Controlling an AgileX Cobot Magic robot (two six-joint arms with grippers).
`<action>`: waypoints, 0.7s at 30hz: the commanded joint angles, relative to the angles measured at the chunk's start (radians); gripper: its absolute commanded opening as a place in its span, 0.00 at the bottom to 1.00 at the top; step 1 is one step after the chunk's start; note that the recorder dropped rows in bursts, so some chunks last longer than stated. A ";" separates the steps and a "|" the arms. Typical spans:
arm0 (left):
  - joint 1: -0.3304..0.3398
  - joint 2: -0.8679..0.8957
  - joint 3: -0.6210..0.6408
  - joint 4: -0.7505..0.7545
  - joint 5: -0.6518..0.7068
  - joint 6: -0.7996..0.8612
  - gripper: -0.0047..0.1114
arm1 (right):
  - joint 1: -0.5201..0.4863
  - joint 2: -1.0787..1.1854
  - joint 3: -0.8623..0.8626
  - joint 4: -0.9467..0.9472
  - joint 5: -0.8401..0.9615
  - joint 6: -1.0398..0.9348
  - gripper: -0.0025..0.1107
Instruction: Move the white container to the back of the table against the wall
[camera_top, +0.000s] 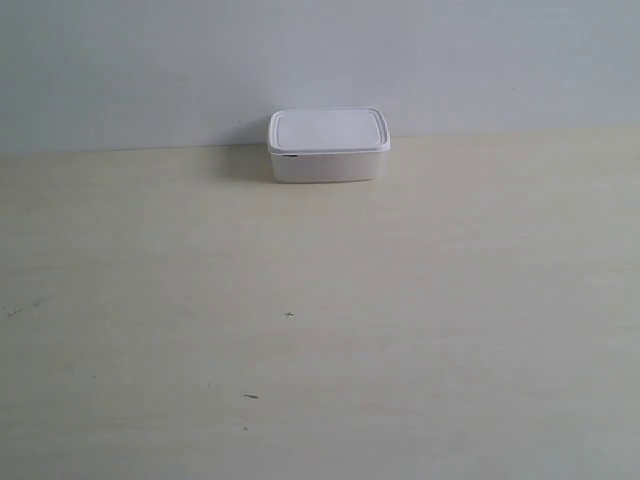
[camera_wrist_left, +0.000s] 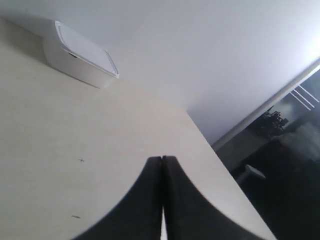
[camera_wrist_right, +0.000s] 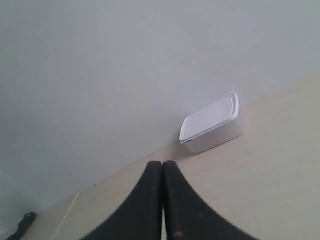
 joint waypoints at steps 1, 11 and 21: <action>-0.005 0.027 0.005 0.007 0.037 0.079 0.04 | 0.002 -0.025 0.079 0.105 -0.086 -0.012 0.02; -0.005 0.027 0.005 0.011 0.150 0.064 0.04 | 0.068 -0.032 0.179 0.129 -0.131 -0.012 0.02; -0.005 0.027 0.005 0.015 0.150 0.064 0.04 | 0.066 -0.030 0.291 0.100 -0.146 -0.031 0.02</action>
